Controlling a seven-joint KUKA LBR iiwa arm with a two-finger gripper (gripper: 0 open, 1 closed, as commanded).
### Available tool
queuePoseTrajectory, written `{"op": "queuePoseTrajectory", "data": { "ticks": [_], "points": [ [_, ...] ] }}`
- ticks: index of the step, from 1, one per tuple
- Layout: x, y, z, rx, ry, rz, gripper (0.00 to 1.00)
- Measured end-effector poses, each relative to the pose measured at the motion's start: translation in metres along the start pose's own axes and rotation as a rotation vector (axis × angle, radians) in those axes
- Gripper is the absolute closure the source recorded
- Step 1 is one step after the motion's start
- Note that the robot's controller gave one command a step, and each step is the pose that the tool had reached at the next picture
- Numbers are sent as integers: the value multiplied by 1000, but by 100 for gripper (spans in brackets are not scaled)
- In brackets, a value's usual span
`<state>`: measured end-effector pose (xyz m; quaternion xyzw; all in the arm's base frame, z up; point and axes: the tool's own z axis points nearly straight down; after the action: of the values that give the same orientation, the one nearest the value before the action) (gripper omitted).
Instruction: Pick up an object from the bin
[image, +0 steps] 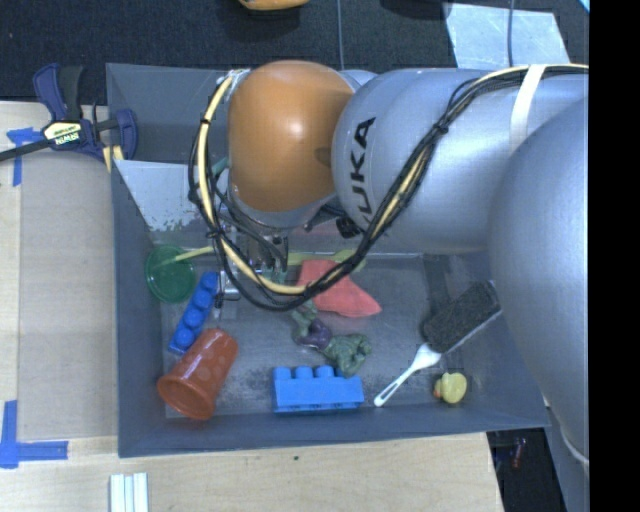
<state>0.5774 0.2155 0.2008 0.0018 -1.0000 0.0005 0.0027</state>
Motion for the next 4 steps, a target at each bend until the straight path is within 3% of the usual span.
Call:
{"op": "queuePoseTrajectory", "data": {
  "ticks": [1, 2, 3, 4],
  "points": [
    [-2, -1, -5, -2, -8, 4, 0],
    [-4, 2, 35, -2, -11, -147, 0],
    [-17, 14, 42, -1, -14, -458, 0],
    [-15, 19, 69, 1, -11, -716, 0]
  ]
}}
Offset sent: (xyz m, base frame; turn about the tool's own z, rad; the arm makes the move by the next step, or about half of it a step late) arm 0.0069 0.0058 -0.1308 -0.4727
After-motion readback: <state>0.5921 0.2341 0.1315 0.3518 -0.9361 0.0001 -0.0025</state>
